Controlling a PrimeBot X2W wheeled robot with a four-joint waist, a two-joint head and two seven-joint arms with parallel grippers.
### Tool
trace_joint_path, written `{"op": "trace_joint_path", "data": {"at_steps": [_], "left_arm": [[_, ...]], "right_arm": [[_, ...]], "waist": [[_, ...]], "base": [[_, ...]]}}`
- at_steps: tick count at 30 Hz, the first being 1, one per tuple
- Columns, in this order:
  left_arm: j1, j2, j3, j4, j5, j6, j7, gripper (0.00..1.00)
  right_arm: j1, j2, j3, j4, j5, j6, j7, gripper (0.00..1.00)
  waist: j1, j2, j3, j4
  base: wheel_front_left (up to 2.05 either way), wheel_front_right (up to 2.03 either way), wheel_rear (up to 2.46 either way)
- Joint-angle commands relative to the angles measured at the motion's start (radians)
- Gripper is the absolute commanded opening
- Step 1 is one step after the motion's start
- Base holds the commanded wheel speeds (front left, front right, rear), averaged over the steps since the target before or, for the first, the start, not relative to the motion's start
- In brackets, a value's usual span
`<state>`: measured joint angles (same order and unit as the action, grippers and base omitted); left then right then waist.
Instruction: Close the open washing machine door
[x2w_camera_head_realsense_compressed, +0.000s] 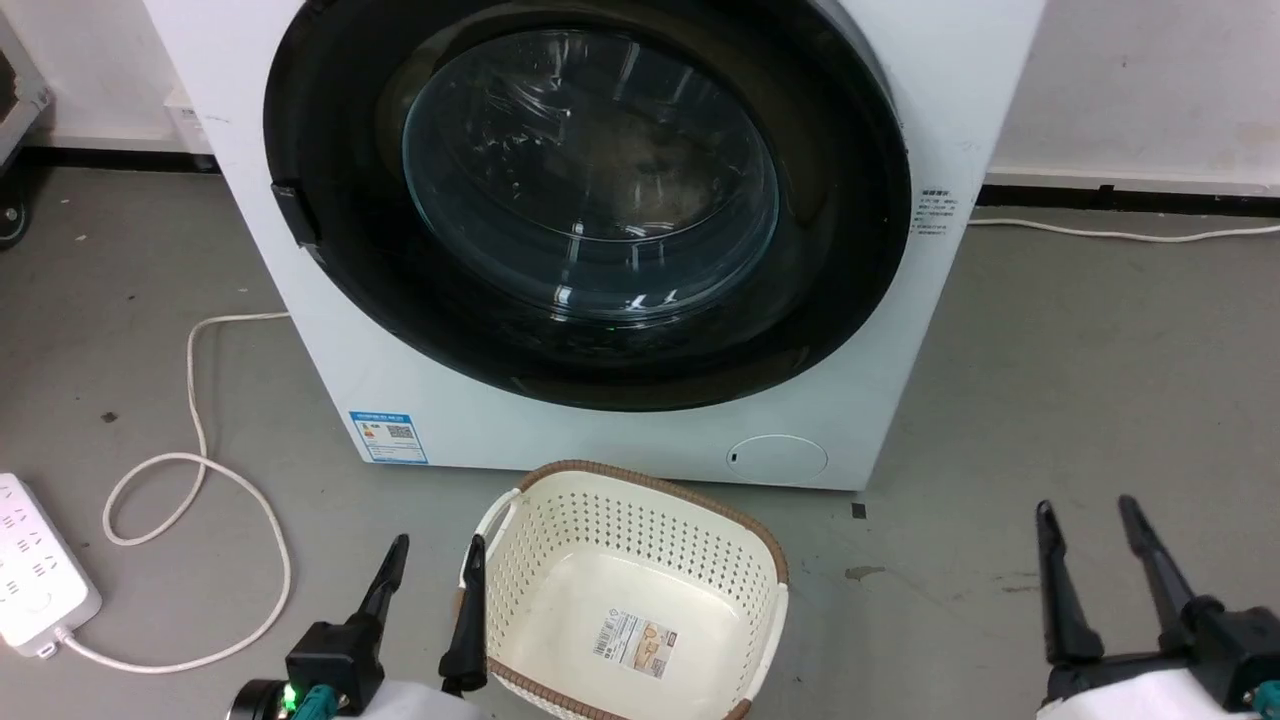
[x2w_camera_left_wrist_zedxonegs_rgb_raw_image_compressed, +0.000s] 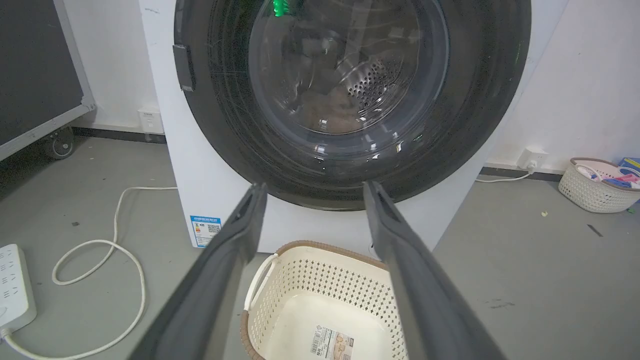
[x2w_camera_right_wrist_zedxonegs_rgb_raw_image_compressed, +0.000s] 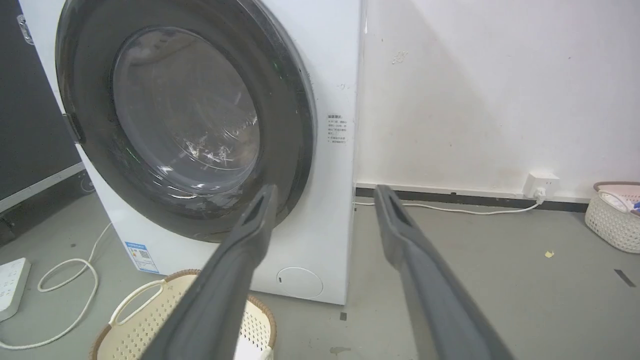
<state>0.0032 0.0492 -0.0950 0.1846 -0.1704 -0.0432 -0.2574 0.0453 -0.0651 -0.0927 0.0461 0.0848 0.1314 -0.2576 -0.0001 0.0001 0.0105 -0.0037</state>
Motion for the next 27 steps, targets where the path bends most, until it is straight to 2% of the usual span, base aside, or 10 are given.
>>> {"op": "trace_joint_path", "data": {"at_steps": [1, 5, 6, 27], "left_arm": [[0.014, 0.001, 0.006, 0.004, 0.001, 0.011, -0.004, 1.00], [0.015, 0.001, 0.006, 0.005, 0.008, 0.013, -0.004, 1.00], [0.005, 0.000, 0.006, 0.003, 0.006, 0.013, 0.000, 0.00], [0.004, 0.000, 0.019, -0.023, 0.031, 0.018, 0.037, 0.00]], "right_arm": [[0.017, 0.007, 0.007, -0.008, -0.006, -0.001, -0.004, 1.00], [0.025, 0.011, 0.014, -0.009, -0.007, -0.001, -0.004, 1.00], [0.008, 0.006, 0.014, -0.002, -0.005, 0.000, 0.000, 0.00], [0.000, 0.007, 0.026, -0.008, -0.016, 0.000, 0.036, 0.00]], "waist": [[0.0001, -0.0001, -0.001, 0.005], [0.0001, -0.0001, -0.001, 0.018], [0.0001, -0.0001, -0.001, 0.018], [0.0002, -0.0001, -0.002, 0.017]], "base": [[0.00, 0.00, 0.00], [0.00, 0.00, 0.00], [0.00, 0.00, 0.00], [0.00, 0.00, 0.00]]}}
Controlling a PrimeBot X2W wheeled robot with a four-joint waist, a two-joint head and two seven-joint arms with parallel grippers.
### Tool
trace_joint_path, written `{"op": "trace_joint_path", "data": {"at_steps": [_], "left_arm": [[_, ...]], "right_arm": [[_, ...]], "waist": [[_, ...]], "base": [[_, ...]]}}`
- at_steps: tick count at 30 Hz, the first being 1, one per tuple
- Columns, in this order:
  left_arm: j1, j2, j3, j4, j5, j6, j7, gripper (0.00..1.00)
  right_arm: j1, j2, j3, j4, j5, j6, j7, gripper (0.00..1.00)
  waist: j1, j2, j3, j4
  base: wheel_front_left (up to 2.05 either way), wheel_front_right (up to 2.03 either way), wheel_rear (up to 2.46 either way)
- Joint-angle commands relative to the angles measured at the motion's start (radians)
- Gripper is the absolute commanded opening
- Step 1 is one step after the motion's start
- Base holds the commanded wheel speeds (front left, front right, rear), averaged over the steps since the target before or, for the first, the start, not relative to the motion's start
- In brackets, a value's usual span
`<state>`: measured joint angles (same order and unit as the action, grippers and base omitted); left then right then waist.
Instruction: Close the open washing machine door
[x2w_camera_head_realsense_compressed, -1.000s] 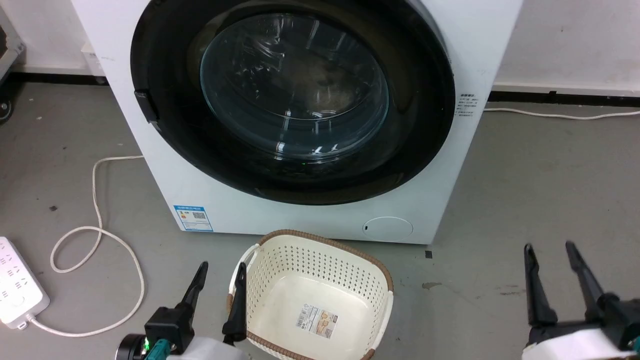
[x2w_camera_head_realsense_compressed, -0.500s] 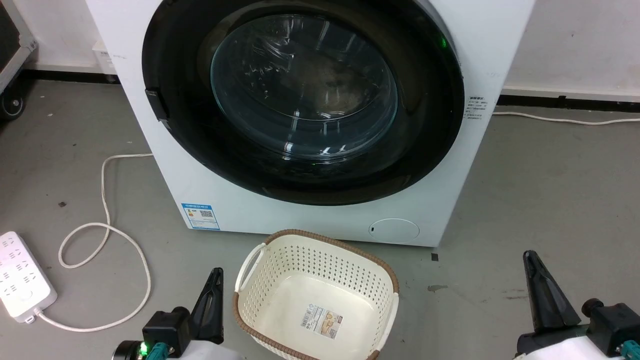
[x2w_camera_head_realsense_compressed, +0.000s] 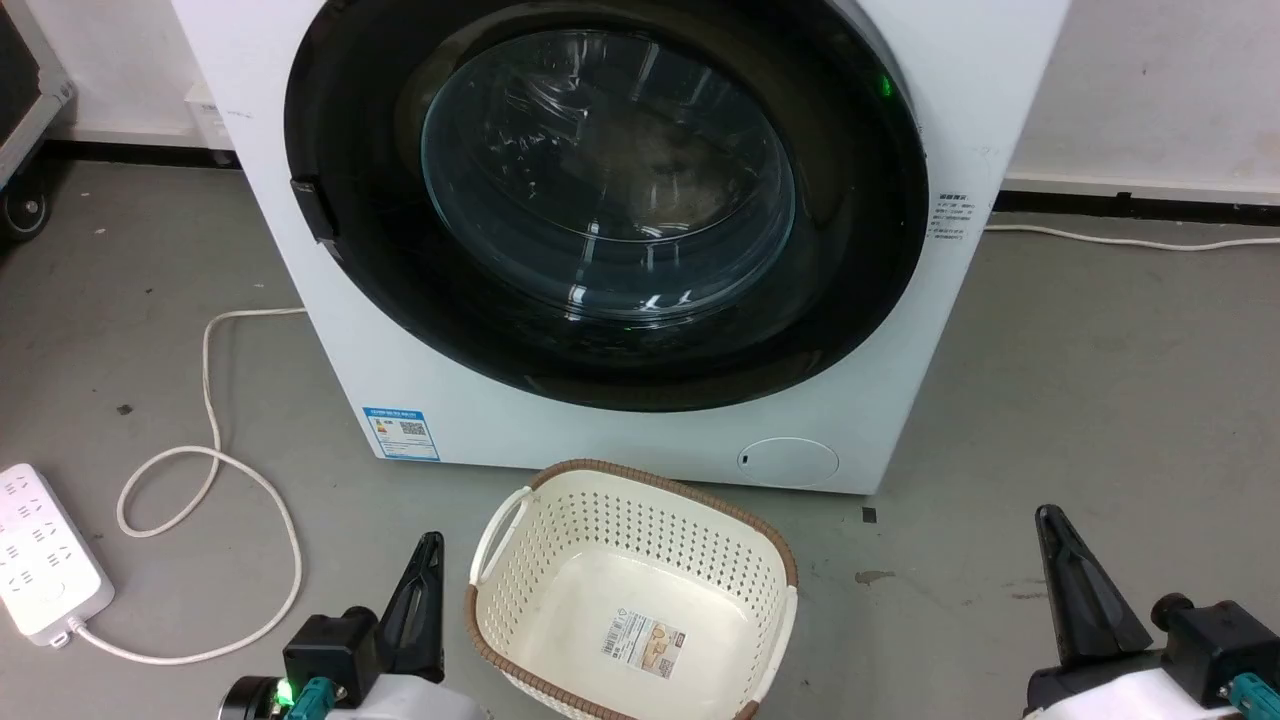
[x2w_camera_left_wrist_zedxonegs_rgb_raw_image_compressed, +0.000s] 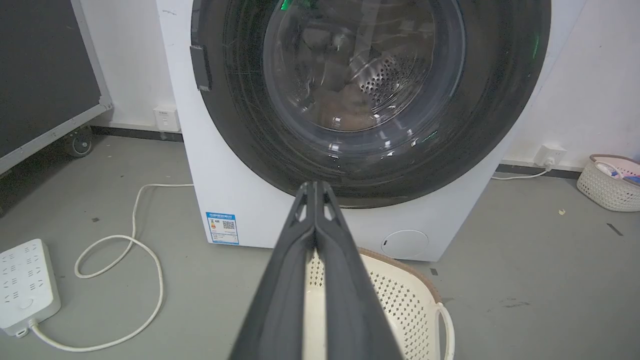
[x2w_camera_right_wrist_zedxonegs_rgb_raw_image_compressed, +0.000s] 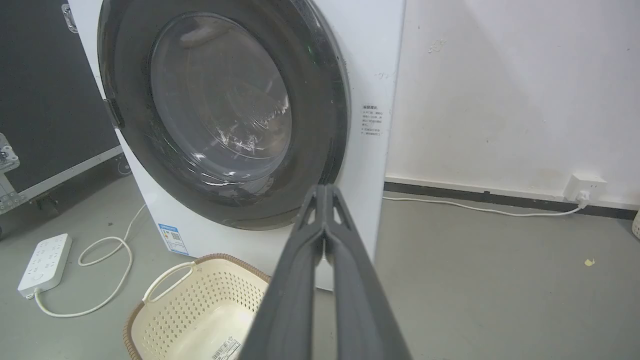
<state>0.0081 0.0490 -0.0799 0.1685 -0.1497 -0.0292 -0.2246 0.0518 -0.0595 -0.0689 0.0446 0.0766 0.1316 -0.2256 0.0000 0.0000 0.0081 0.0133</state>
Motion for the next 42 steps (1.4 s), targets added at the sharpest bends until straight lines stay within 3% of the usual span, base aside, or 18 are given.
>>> {"op": "trace_joint_path", "data": {"at_steps": [1, 42], "left_arm": [[-0.001, 0.000, 0.005, -0.008, 0.012, 0.004, 0.007, 0.00], [-0.004, 0.001, 0.036, -0.074, 0.069, 0.014, 0.097, 0.00]], "right_arm": [[-0.007, 0.001, 0.002, -0.007, -0.009, 0.000, 0.006, 0.00], [-0.026, 0.005, 0.030, -0.022, -0.037, 0.000, 0.097, 0.00]], "waist": [[0.0000, 0.0000, 0.000, 0.000], [0.0000, 0.0000, -0.003, -0.006]], "base": [[0.00, 0.00, 0.00], [0.00, 0.00, 0.00]]}}
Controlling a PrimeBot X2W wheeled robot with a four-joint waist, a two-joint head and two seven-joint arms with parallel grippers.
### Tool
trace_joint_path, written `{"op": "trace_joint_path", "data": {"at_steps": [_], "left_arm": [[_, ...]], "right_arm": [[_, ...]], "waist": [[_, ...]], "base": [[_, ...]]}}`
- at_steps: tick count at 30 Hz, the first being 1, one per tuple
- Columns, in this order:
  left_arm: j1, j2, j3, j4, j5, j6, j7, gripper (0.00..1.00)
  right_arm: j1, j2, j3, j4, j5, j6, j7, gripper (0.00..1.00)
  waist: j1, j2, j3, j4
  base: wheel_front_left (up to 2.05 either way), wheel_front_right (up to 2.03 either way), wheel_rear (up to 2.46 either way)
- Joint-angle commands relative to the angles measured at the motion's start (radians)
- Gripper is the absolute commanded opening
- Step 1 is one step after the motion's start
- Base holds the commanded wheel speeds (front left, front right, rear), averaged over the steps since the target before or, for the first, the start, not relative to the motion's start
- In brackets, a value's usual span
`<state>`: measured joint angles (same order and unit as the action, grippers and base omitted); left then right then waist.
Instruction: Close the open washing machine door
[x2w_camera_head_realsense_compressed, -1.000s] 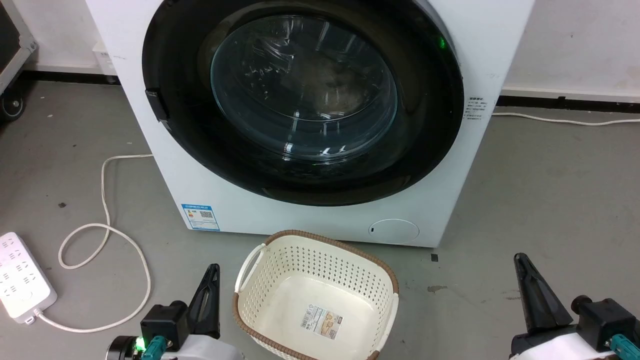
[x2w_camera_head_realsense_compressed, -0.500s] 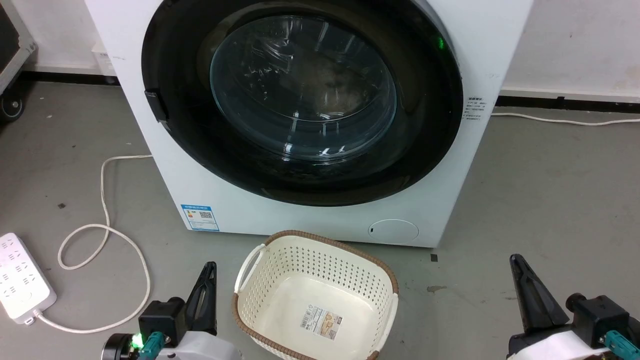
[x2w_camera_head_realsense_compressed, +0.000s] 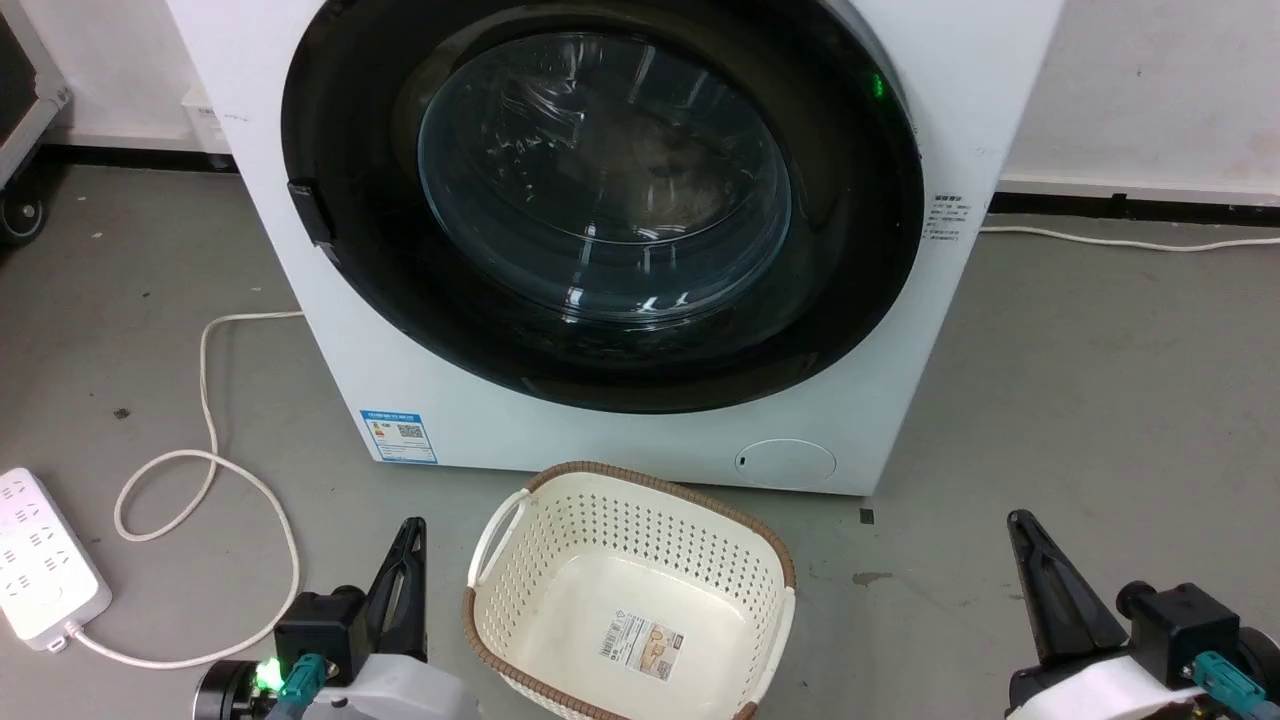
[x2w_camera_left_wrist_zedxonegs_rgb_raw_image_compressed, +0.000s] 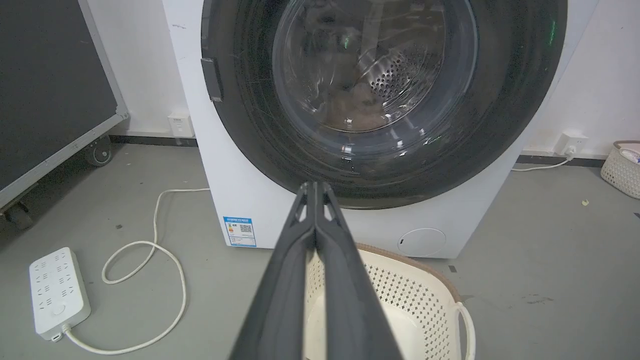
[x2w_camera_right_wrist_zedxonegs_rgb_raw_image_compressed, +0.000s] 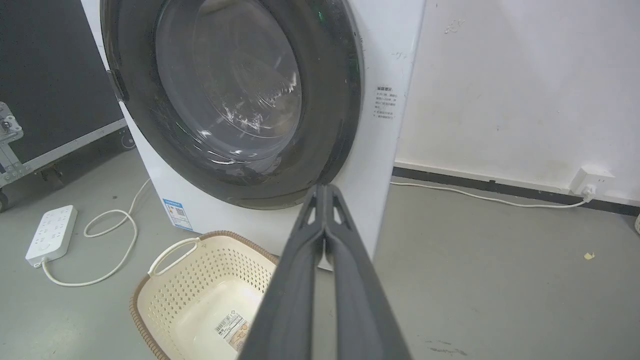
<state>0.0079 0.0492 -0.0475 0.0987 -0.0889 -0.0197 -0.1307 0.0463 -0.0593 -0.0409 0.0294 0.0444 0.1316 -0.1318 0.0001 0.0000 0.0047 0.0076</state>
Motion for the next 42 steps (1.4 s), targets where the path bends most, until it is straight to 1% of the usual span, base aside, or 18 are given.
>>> {"op": "trace_joint_path", "data": {"at_steps": [1, 42], "left_arm": [[-0.004, 0.001, 0.005, -0.008, 0.010, 0.005, 0.007, 0.00], [-0.007, 0.001, 0.034, -0.071, 0.065, 0.015, 0.092, 0.00]], "right_arm": [[-0.021, 0.005, 0.003, -0.008, -0.006, 0.000, 0.007, 0.00], [-0.038, 0.008, 0.029, -0.023, -0.032, -0.001, 0.093, 0.00]], "waist": [[-0.0001, 0.0000, 0.000, 0.000], [-0.0001, 0.0000, -0.003, -0.005]], "base": [[0.00, 0.00, 0.00], [0.00, 0.00, 0.00]]}}
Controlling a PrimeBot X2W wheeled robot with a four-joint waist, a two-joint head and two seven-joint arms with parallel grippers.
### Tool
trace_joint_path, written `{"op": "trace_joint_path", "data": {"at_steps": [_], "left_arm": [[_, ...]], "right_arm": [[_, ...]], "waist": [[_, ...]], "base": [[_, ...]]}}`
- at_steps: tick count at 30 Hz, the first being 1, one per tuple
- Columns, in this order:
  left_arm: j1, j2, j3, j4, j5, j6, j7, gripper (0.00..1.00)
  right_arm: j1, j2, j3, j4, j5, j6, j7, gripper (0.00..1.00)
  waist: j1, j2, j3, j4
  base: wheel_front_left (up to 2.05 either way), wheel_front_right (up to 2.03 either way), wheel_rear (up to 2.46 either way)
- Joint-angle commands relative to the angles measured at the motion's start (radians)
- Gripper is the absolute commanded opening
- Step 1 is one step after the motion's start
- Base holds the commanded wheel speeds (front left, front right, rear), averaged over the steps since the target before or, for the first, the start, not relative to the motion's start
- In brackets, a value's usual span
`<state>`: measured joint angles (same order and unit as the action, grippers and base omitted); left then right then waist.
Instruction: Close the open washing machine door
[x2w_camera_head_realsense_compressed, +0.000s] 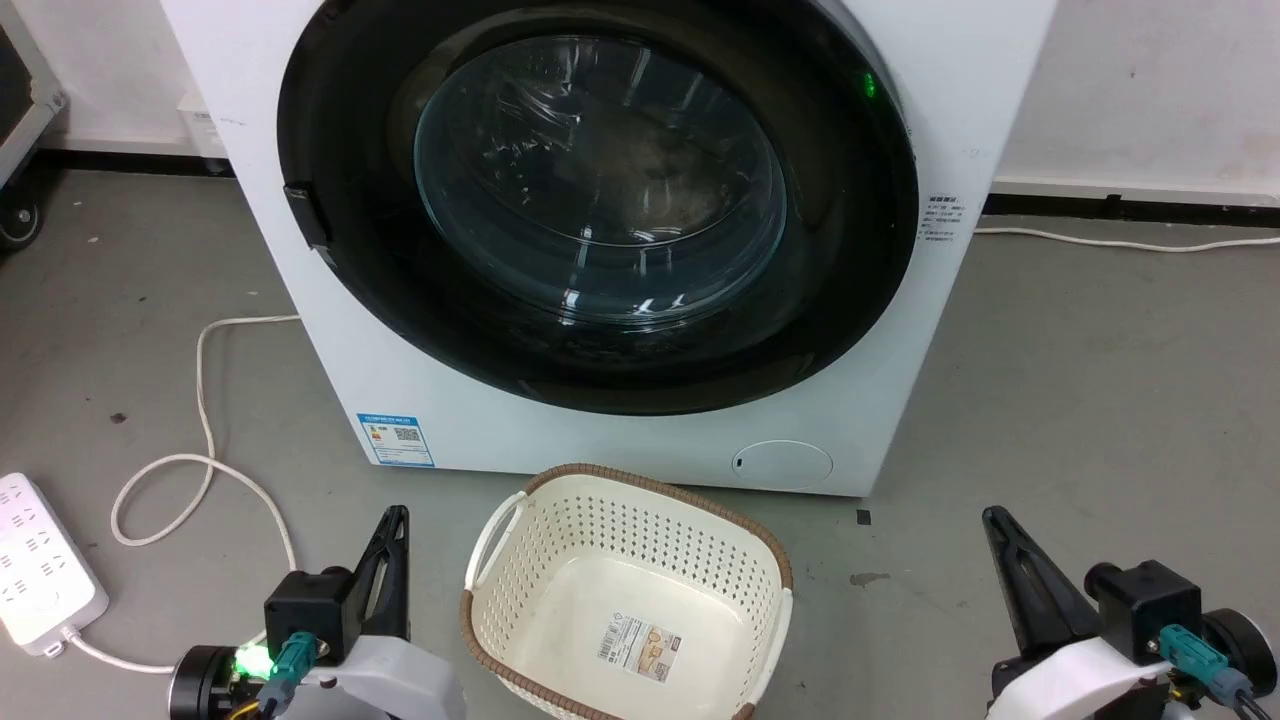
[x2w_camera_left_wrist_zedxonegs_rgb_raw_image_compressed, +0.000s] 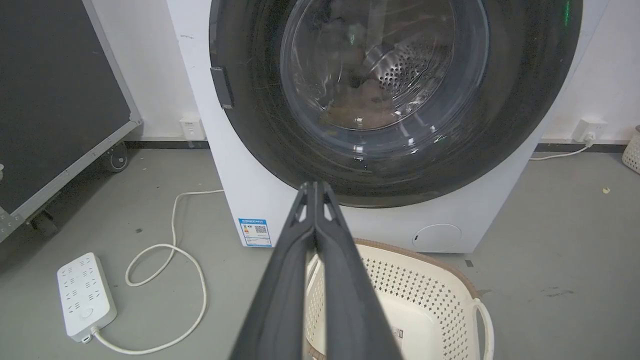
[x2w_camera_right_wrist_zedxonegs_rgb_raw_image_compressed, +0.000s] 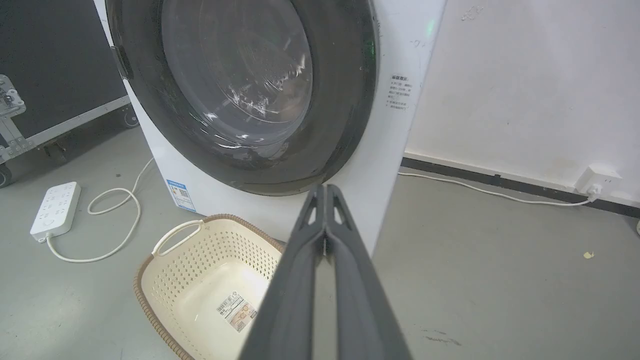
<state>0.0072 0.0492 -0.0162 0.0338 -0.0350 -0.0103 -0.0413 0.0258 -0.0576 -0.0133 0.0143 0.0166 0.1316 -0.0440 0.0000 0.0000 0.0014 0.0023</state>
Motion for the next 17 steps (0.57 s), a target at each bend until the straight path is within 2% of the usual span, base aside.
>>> {"op": "trace_joint_path", "data": {"at_steps": [1, 17], "left_arm": [[-0.006, 0.001, 0.004, -0.007, 0.012, 0.006, 0.005, 0.00], [-0.007, 0.001, 0.015, -0.031, 0.033, 0.010, 0.038, 0.00]], "right_arm": [[-0.018, 0.006, 0.002, -0.008, -0.005, -0.001, 0.008, 0.00], [-0.025, 0.007, 0.012, -0.014, -0.015, -0.001, 0.040, 0.00]], "waist": [[0.0000, 0.0000, 0.000, 0.000], [0.0000, 0.0000, -0.001, -0.002]], "base": [[0.00, 0.00, 0.00], [0.00, 0.00, 0.00]]}}
